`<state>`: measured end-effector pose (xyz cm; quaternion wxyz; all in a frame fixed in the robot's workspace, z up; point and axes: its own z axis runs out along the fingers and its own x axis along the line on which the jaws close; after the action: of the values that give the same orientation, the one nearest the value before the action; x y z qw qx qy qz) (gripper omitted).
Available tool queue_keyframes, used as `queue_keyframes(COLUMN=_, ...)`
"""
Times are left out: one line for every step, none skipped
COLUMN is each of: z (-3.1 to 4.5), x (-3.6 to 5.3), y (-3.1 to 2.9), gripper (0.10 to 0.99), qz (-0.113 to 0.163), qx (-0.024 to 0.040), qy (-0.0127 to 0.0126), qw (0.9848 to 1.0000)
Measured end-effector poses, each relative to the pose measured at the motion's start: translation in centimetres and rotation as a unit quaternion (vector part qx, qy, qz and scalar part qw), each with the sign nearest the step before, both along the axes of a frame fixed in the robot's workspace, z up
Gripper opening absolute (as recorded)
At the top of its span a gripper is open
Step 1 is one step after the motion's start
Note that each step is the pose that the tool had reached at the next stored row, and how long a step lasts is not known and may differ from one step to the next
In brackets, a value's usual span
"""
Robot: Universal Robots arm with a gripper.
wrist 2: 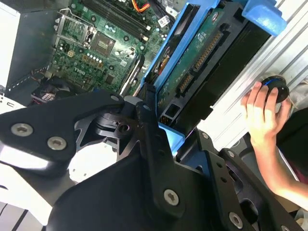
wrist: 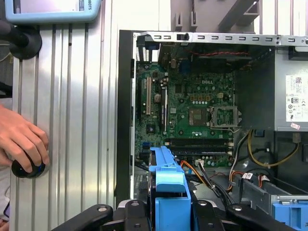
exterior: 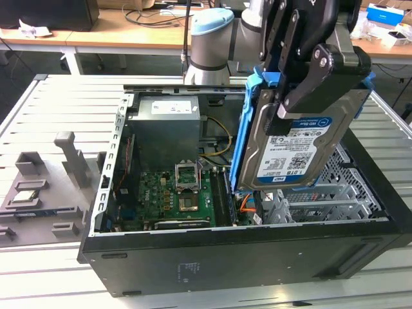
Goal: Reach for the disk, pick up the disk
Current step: 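Pick up the disk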
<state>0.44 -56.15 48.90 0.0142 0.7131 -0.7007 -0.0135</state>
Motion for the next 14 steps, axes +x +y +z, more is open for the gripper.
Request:
queue_keyframes(z=-0.01, x=0.19, y=0.00, gripper=0.369, qz=0.000, qx=0.0000, qy=0.0000, qw=1.0000)
queue_keyframes(z=-0.02, x=0.46, y=0.00, gripper=0.369, qz=0.000, qx=0.0000, qy=0.0000, qw=1.0000)
queue_keyframes(z=-0.03, x=0.75, y=0.00, gripper=0.369, qz=0.000, qx=0.0000, qy=0.0000, qw=1.0000)
queue_keyframes(z=-0.04, x=0.92, y=0.00, gripper=0.369, qz=0.000, qx=0.0000, qy=0.0000, qw=1.0000)
queue_keyframes(z=-0.04, x=1.04, y=0.00, gripper=0.369, qz=0.000, qx=0.0000, qy=0.0000, qw=1.0000)
queue_keyframes(z=-0.06, x=1.30, y=0.00, gripper=0.369, qz=0.000, qx=0.0000, qy=0.0000, qw=1.0000)
queue_keyframes(z=-0.07, x=1.46, y=0.00, gripper=0.369, qz=0.000, qx=0.0000, qy=0.0000, qw=1.0000)
queue_keyframes(z=-0.07, x=1.57, y=0.00, gripper=0.369, qz=0.000, qx=0.0001, qy=0.0000, qw=1.0000)
queue_keyframes(z=-0.08, x=1.68, y=0.00, gripper=0.369, qz=0.000, qx=0.0000, qy=0.0000, qw=1.0000)
queue_keyframes(z=-0.09, x=1.81, y=0.00, gripper=0.369, qz=0.000, qx=0.0001, qy=0.0000, qw=1.0000)
queue_keyframes(z=-0.09, x=1.90, y=0.00, gripper=0.369, qz=0.000, qx=0.0000, qy=0.0000, qw=1.0000)
queue_keyframes(z=-0.09, x=2.04, y=0.00, gripper=0.369, qz=0.000, qx=0.0000, qy=0.0000, qw=1.0000)
queue_keyframes(z=-0.10, x=2.18, y=0.00, gripper=0.369, qz=0.000, qx=0.0000, qy=0.0000, qw=1.0000)
queue_keyframes(z=-0.11, x=2.32, y=0.00, gripper=0.369, qz=0.000, qx=0.0000, qy=0.0000, qw=1.0000)
